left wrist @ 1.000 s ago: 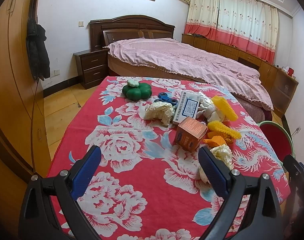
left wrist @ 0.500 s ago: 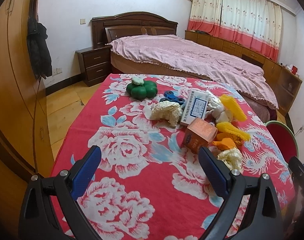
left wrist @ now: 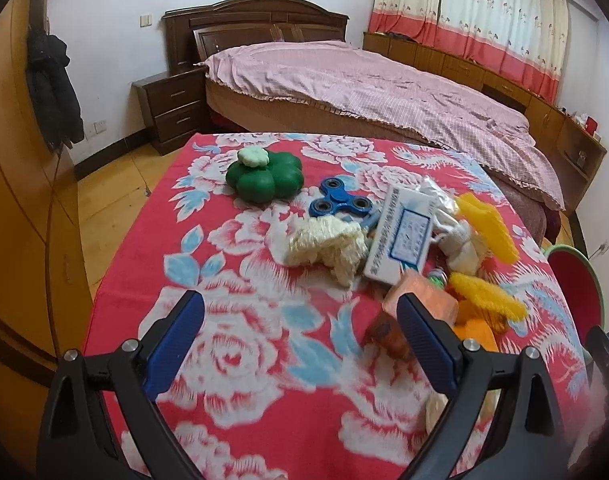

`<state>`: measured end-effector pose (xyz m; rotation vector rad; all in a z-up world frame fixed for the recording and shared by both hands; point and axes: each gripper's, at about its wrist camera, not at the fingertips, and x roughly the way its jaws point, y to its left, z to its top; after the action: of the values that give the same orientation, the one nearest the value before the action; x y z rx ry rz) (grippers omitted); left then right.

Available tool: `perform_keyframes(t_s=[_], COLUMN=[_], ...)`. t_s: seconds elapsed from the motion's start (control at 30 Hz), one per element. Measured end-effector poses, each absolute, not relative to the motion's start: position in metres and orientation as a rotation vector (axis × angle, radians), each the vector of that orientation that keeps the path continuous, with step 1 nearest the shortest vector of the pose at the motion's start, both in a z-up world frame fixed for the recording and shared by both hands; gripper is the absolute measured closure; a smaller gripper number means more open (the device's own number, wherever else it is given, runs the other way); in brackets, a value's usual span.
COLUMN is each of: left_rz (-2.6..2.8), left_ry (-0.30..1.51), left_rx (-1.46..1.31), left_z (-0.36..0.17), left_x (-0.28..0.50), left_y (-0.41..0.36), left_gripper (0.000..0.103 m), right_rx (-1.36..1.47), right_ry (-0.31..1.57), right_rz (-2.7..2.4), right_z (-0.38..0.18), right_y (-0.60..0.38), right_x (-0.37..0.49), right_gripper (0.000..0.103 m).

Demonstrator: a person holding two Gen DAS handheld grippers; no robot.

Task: Collect trash
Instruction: 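Grasp the yellow foam net with the right tool while the left tool grasps crumpled white paper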

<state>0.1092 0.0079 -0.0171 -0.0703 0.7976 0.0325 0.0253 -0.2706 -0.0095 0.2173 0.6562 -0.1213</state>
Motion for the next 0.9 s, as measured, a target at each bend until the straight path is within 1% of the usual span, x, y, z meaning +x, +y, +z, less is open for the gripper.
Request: perform_keyframes(t_s=[0.2,0.33,0.47,0.53,0.6,0.7,0.73,0.83,0.87,0.9], left_rz=[0.047,0.028,0.014,-0.015,-0.031,-0.069,-0.084,-0.110,-0.110,-0.111], left_ry=[0.829,0.855,0.882,0.894,0.899,0.920,0.924,0.916,0.910,0.904], left_rx=[-0.068,-0.078,-0.092,-0.113,-0.128,-0.151,-0.162,-0.170,-0.166,-0.163], left_z=[-0.025,-0.033,-0.042,-0.046,-0.051,-0.057,-0.059,-0.062,-0.063,-0.063], left_x=[0.144,0.165,0.181,0.187,0.190,0.194,0.194,0.193,0.193,0.193], left_y=[0.010,0.011,0.010,0.010,0.009,0.007,0.006,0.003,0.002,0.002], left_gripper=[0.008,0.012,0.023,0.025,0.030,0.038,0.043,0.047,0.048,0.048], right_rx=[0.212,0.205,0.199,0.192,0.180,0.164,0.164,0.150,0.143,0.140], right_ry=[0.694,0.710,0.724,0.730,0.731,0.746,0.754,0.767,0.771,0.777], right_rz=[-0.091,-0.079,-0.071,-0.067,-0.058,-0.053,-0.045,-0.051,-0.060,-0.063], right_z=[-0.010,-0.010,-0.009,-0.008,-0.009,-0.014,-0.017,-0.025,-0.028,-0.030], right_y=[-0.269,-0.264,-0.259,-0.256,-0.251,-0.246,-0.244,-0.240,-0.238,-0.238], right_x=[0.056,0.075,0.096,0.106,0.115,0.130,0.136,0.147,0.151,0.153], right_gripper=[0.000,0.000,0.000,0.000,0.000,0.000,0.000,0.001,0.005,0.011])
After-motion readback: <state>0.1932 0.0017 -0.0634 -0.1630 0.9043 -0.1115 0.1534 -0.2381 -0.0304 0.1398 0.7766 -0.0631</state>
